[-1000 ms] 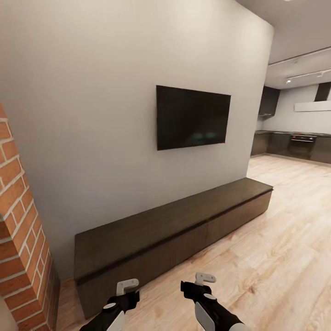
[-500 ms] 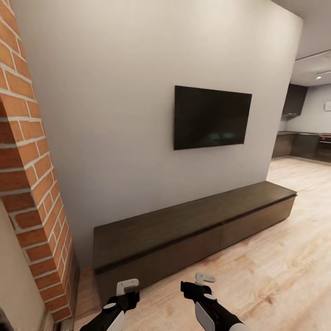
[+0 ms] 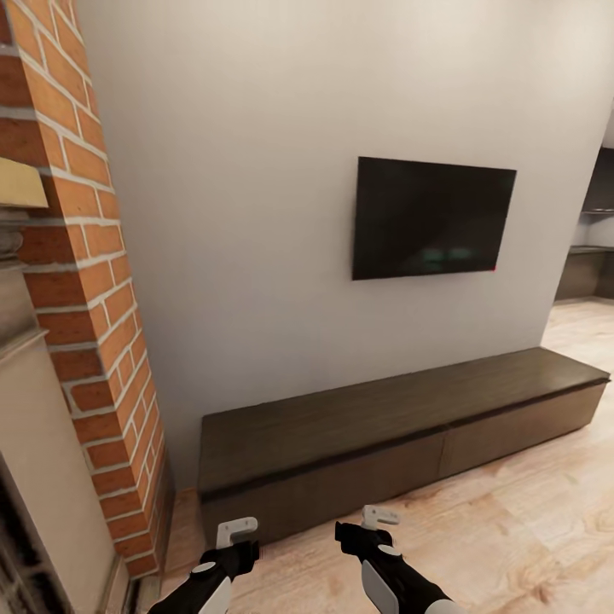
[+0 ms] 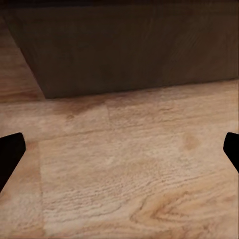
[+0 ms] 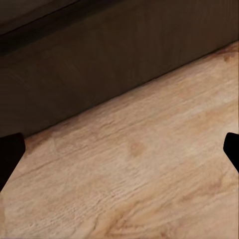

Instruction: Place each of the two pumpkins and all three candles from the living room inside a cabinet in the living room (use any cabinet), then make sure every cabinet is closed, and position the cauldron so it is next to a table in the living room.

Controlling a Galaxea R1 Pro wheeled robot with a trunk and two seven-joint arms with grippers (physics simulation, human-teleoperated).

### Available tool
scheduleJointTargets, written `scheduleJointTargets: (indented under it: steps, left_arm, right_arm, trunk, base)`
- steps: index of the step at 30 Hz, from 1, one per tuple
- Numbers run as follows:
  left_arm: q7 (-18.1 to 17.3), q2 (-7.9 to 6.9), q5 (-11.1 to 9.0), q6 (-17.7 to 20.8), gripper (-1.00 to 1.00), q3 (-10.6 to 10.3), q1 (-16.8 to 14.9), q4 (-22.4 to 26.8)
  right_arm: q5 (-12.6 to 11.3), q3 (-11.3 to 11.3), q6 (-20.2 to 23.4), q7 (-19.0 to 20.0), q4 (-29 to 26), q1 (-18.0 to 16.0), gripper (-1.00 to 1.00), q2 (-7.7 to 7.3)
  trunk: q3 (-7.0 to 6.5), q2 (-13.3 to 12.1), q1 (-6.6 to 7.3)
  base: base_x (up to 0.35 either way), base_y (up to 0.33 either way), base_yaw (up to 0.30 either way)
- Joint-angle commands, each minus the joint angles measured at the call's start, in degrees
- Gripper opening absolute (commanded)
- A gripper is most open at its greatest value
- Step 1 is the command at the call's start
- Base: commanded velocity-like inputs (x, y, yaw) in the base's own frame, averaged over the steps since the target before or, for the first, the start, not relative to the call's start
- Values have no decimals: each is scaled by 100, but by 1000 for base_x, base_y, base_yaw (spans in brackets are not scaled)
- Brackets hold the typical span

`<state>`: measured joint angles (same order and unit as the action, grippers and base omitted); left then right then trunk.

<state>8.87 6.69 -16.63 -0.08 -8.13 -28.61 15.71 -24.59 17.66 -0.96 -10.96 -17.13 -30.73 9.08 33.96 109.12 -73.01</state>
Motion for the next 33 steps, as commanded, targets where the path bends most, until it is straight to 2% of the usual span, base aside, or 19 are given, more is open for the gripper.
scheduleJointTargets:
  steps: [1, 6, 21, 33]
  left_arm:
    - [36, -2, -52, -1, 100, -49, -4, 0]
    - [36, -1, -51, -1, 100, -55, -4, -2]
    - [36, -1, -48, -1, 100, -58, -4, -51]
    - [36, -1, -42, -1, 100, -58, -4, -67]
  right_arm:
    - [-55, 49, -10, -37, -4, -3, 100, -3]
    - [-47, 50, -10, -33, -2, -3, 100, -3]
    - [-46, 45, -10, -12, -9, -3, 100, -9]
    - [-46, 45, -11, -11, -10, -3, 100, -6]
  trunk:
    - [6, 3, 1]
    - [6, 3, 1]
    - [6, 3, 1]
    - [6, 3, 1]
  base:
    - [1, -1, 241]
    - [0, -21, 241]
    - [0, -153, 241]
    - [0, -45, 241]
